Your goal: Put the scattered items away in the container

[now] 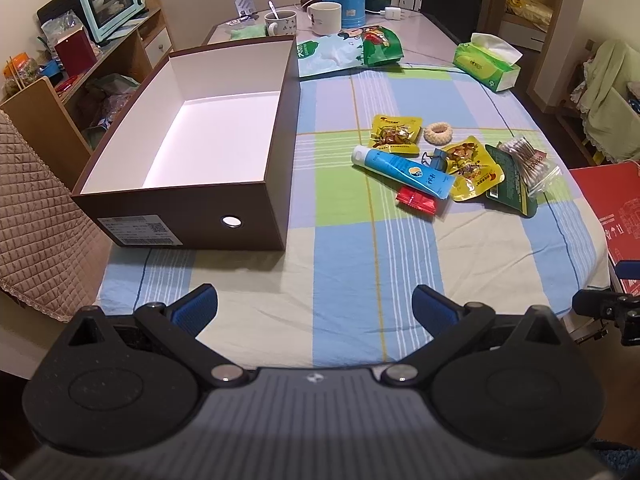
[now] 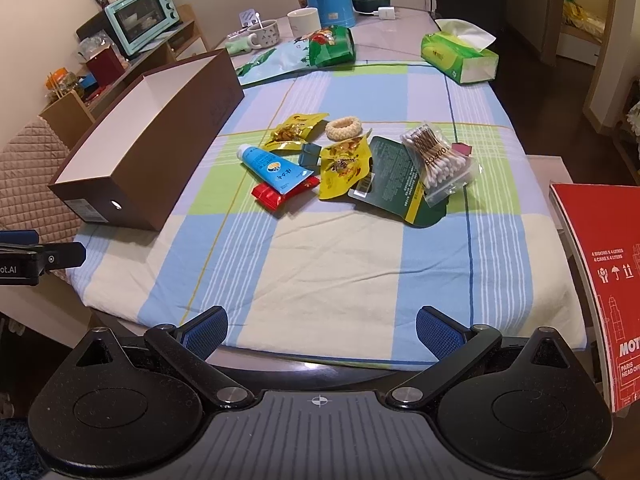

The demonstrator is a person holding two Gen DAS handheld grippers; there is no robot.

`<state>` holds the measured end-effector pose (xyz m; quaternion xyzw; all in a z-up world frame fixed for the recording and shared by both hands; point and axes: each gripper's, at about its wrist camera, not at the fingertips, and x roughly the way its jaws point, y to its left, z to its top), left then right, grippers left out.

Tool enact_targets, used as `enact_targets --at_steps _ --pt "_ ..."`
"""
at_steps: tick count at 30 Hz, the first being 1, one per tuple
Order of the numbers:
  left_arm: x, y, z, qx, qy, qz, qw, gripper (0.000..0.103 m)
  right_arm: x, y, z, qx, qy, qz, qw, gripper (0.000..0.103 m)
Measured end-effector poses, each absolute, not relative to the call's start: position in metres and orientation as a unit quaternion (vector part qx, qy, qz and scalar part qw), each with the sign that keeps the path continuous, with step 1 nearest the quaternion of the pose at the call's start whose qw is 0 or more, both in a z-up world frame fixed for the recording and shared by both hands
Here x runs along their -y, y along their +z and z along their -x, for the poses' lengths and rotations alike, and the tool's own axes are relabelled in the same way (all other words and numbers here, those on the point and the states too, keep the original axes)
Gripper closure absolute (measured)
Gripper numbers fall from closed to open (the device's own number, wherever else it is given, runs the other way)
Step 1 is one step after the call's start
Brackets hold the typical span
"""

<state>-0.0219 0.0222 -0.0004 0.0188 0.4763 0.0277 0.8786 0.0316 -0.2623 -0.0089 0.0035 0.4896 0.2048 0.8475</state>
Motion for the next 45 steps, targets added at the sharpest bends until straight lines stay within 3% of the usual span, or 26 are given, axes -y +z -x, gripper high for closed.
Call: enact_targets --at_steps 45 --pt "-0.013 -0.009 -0.004 -0.492 0.032 -0.01 0.87 0.001 0.26 -0.008 -0.067 -0.484 0.236 0.011 0.843 0.0"
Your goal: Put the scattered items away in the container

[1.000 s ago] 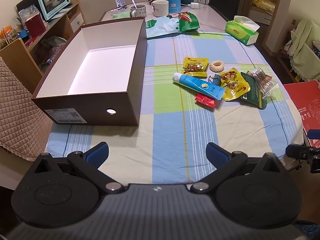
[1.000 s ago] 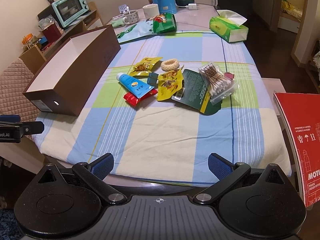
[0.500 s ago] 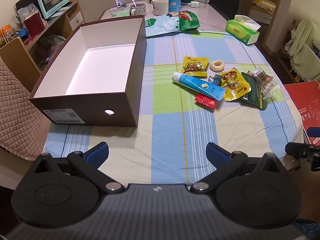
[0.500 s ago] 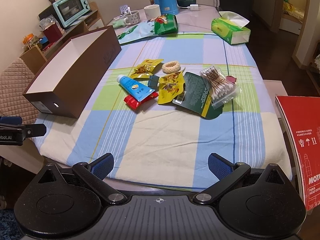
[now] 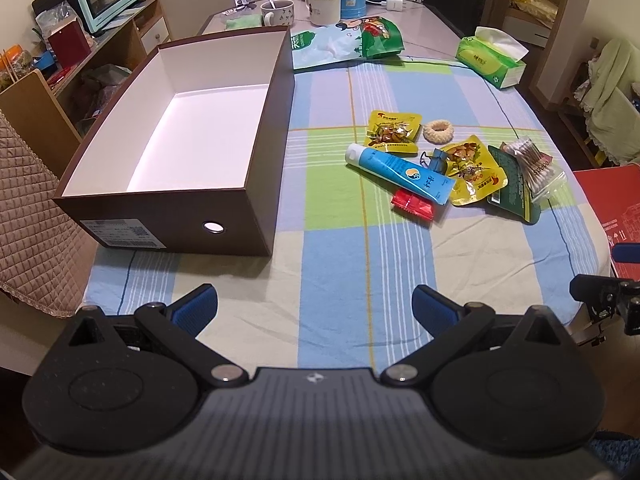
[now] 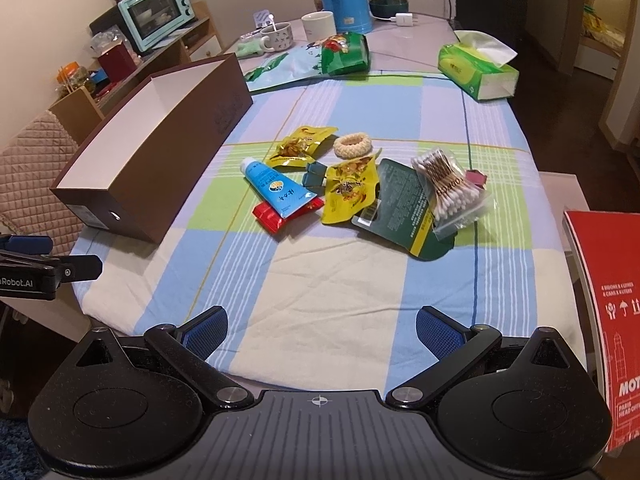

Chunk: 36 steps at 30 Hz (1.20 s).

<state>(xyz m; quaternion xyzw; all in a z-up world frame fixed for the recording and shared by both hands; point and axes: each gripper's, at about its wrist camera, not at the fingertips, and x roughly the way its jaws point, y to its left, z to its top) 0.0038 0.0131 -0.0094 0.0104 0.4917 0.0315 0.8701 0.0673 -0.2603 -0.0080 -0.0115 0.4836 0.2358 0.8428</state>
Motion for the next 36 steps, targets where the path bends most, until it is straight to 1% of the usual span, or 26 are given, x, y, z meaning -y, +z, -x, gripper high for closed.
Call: enact_targets --at_steps 18,24,31,36 --pt "0.004 -0.015 -0.031 -0.498 0.041 -0.001 0.866 0.001 0.267 -0.01 -0.104 -0.485 0.264 0.023 0.834 0.0" --pt "0.005 -0.019 -0.038 -0.501 0.05 0.01 0.864 0.001 0.268 -0.017 -0.121 -0.496 0.288 0.019 0.819 0.0" --pt "-0.003 -0.023 -0.043 -0.502 0.078 0.028 0.861 0.001 0.254 -0.02 -0.146 -0.481 0.334 0.024 0.81 0.0" --pt "-0.011 -0.027 -0.047 -0.504 0.1 0.042 0.857 0.001 0.239 -0.026 -0.166 -0.47 0.366 0.049 0.802 0.001"
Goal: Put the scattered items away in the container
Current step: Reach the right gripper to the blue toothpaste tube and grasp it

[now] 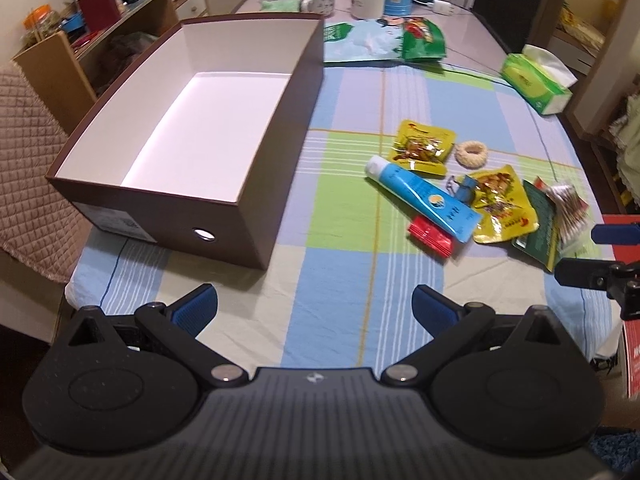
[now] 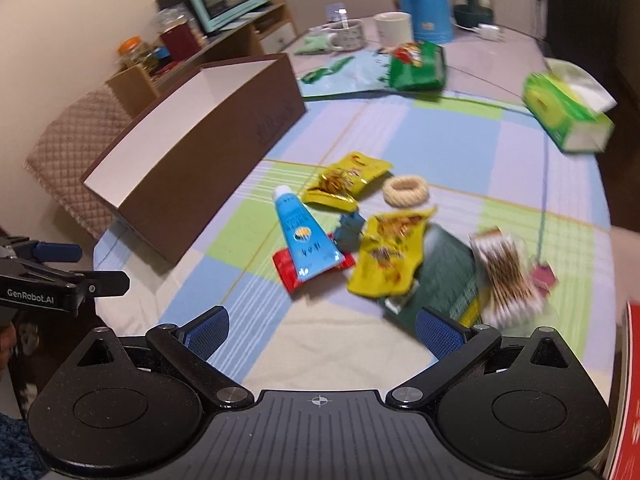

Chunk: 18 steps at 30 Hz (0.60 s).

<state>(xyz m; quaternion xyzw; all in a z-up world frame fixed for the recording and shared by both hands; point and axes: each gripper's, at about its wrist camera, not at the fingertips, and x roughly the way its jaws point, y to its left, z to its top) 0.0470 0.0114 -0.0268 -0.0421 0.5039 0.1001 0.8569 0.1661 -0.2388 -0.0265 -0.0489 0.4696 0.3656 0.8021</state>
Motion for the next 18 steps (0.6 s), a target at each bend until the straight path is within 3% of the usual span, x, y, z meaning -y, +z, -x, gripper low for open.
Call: enact_targets --at_steps 6,7,8,16,18 --pt "-0.026 -0.031 -0.056 -0.502 0.128 0.058 0.853 0.001 0.21 -0.042 -0.188 -0.455 0.403 0.096 0.788 0.001" --pt "-0.028 -0.032 -0.058 -0.502 0.132 0.06 0.853 0.001 0.205 -0.044 -0.191 -0.452 0.411 0.105 0.785 0.007" --pt "-0.029 -0.033 -0.06 -0.502 0.134 0.06 0.852 0.001 0.199 -0.047 -0.194 -0.449 0.419 0.114 0.781 0.021" --pt "-0.037 -0.04 -0.076 -0.507 0.14 0.074 0.847 0.001 0.152 -0.076 -0.224 -0.45 0.457 0.154 0.752 0.025" --pt "-0.041 -0.04 -0.08 -0.508 0.144 0.079 0.846 0.001 0.143 -0.082 -0.231 -0.456 0.463 0.158 0.744 0.035"
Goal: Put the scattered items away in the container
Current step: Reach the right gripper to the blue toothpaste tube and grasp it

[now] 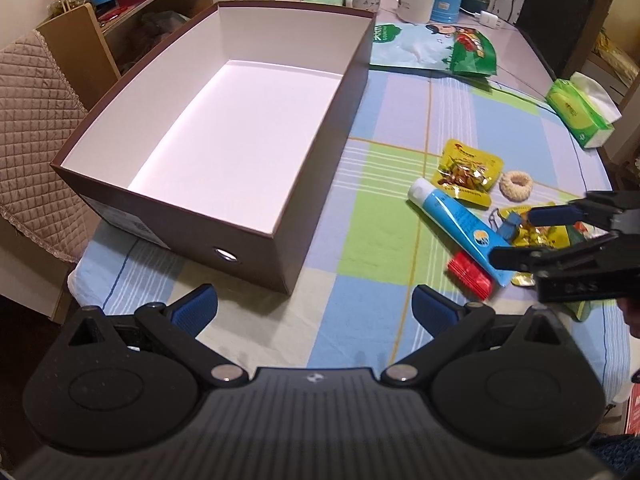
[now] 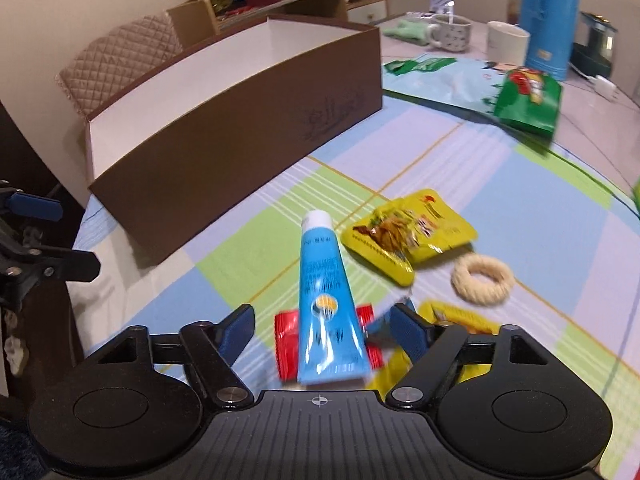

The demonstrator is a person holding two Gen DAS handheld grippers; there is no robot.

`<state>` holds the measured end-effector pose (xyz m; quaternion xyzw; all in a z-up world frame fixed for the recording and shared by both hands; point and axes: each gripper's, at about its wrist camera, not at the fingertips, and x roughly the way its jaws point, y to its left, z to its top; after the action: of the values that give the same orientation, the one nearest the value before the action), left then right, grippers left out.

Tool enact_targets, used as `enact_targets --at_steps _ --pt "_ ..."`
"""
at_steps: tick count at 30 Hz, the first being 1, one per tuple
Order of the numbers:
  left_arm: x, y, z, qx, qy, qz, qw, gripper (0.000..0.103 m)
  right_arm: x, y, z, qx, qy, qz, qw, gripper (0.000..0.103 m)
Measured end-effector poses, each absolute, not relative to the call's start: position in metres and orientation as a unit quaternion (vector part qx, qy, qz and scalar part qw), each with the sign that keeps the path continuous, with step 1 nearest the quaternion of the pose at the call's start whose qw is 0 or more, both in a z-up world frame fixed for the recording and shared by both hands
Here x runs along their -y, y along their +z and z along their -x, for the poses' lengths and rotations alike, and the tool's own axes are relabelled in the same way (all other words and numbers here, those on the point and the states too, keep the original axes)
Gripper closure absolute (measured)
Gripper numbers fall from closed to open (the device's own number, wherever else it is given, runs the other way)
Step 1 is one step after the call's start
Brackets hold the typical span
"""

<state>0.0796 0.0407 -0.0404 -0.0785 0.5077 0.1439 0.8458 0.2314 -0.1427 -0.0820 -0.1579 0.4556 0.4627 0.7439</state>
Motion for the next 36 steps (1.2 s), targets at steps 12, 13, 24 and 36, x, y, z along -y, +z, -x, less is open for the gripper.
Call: enact_targets --at_steps 12,13,24,36 --pt "-0.065 -0.033 -0.101 -0.498 0.157 0.086 0.849 0.001 0.092 -0.117 -0.256 -0.469 0.479 0.208 0.712 0.059" --pt "-0.066 -0.033 -0.102 -0.497 0.155 0.086 0.849 0.001 0.088 -0.121 -0.257 -0.47 0.479 0.213 0.71 0.059" --pt "-0.035 -0.022 -0.116 -0.484 0.031 0.066 0.872 0.005 0.136 -0.085 -0.295 -0.492 0.468 0.078 0.73 0.071" --pt "0.063 -0.107 -0.168 -0.52 -0.159 -0.052 0.838 0.018 0.217 -0.034 -0.3 -0.469 0.393 0.013 0.791 0.07"
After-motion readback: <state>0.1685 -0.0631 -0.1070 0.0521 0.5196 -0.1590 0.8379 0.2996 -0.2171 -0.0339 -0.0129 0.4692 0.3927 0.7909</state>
